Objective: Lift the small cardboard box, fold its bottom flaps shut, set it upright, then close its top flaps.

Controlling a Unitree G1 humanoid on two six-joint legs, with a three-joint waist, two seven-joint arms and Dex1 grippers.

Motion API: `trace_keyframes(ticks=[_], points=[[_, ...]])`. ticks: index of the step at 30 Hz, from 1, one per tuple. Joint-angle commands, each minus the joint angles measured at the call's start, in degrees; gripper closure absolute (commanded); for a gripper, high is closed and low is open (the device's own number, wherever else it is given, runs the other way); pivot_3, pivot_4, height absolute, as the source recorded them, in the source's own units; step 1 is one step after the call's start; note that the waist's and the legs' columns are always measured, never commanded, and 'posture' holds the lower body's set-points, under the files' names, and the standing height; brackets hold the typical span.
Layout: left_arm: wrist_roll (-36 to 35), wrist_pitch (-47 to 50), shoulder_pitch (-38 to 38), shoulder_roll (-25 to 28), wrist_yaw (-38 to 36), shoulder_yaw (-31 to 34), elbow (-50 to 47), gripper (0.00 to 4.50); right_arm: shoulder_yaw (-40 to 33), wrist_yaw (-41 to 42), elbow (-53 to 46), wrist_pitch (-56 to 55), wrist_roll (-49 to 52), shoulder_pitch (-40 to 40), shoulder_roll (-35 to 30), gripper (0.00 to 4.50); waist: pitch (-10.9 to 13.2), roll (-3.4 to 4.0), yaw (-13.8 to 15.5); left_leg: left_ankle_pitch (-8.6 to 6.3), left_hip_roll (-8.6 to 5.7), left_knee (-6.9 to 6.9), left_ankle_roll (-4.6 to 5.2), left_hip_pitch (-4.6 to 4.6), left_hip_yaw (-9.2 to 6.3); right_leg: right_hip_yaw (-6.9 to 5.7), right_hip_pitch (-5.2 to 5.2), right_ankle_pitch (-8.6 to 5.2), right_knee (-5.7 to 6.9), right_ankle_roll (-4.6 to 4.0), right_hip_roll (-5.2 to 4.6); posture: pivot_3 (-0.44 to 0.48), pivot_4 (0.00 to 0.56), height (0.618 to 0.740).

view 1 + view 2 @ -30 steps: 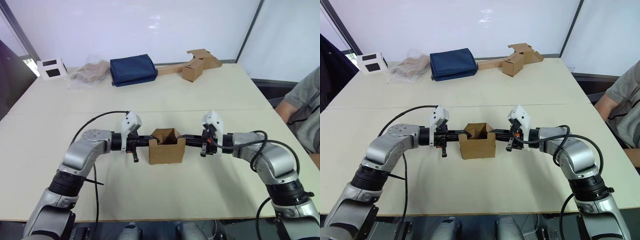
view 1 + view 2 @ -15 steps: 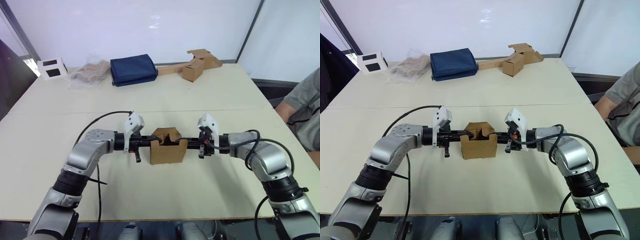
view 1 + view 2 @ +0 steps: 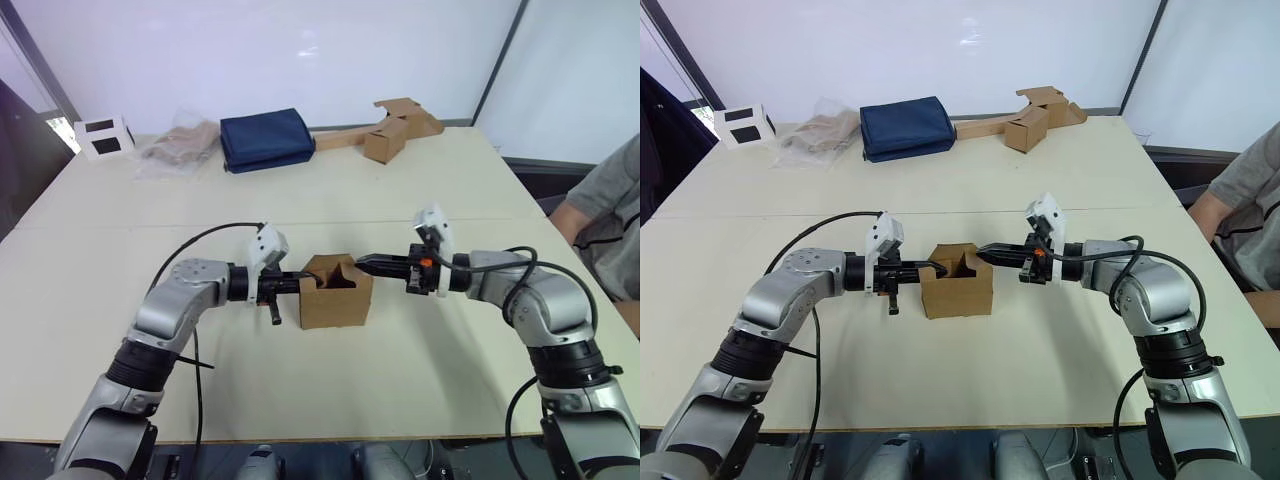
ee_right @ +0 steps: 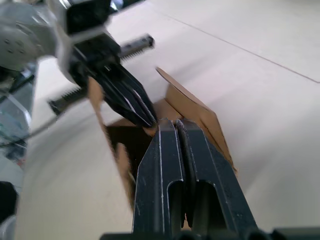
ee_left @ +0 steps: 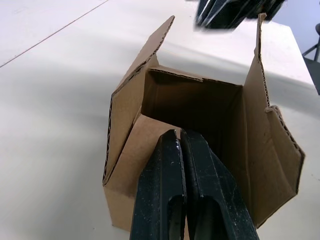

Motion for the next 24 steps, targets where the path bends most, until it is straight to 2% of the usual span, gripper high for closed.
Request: trace_keyframes(ticks=[1,10,20,24], points=[[-0.5,-0.2,-0.8,0.5,-0.9,0.7,-1.6,4.42,1.9,1.1,1.5,-3.9,-3.2,-0.6,0.1,4.5,0.0,0.0,0.0,0.0,0.0,0.0,0.0,0.0,0.0,0.0,0.0,0.0,0.0,0.0,0.0,0.0,0.15,0.74],[-1.2,0.5,-2.2,2.3,-1.8,2.6,-1.5,4.42,2.3,2.2,-0.1,-4.0,-3.4,0.3,0.2,4.5,0.0,0.0,0.0,0.0,0.0,0.0,0.0,0.0,-0.01,-0.01,0.0,0.0,0.0,0.0,0.0,0.0,0.15,0.74],[-5.9,4.6,-7.0,4.8,-3.8,7.7,0.9,4.42,-2.3,0.3,-6.4,-0.3,-0.4,3.5,-1.1,4.5,0.0,0.0,0.0,0.0,0.0,0.0,0.0,-0.01,-0.02,-0.02,0.01,0.0,-0.01,0.0,0.0,0.0,0.15,0.74],[-0.3,-1.2,-8.6,5.6,-3.6,5.5,6.8,4.42,-6.7,-1.7,-8.8,2.5,2.9,2.8,-1.5,4.5,0.0,0.0,0.0,0.0,0.0,0.0,0.0,-0.01,-0.02,-0.02,-0.01,0.0,0.01,0.0,0.01,0.0,0.15,0.74]])
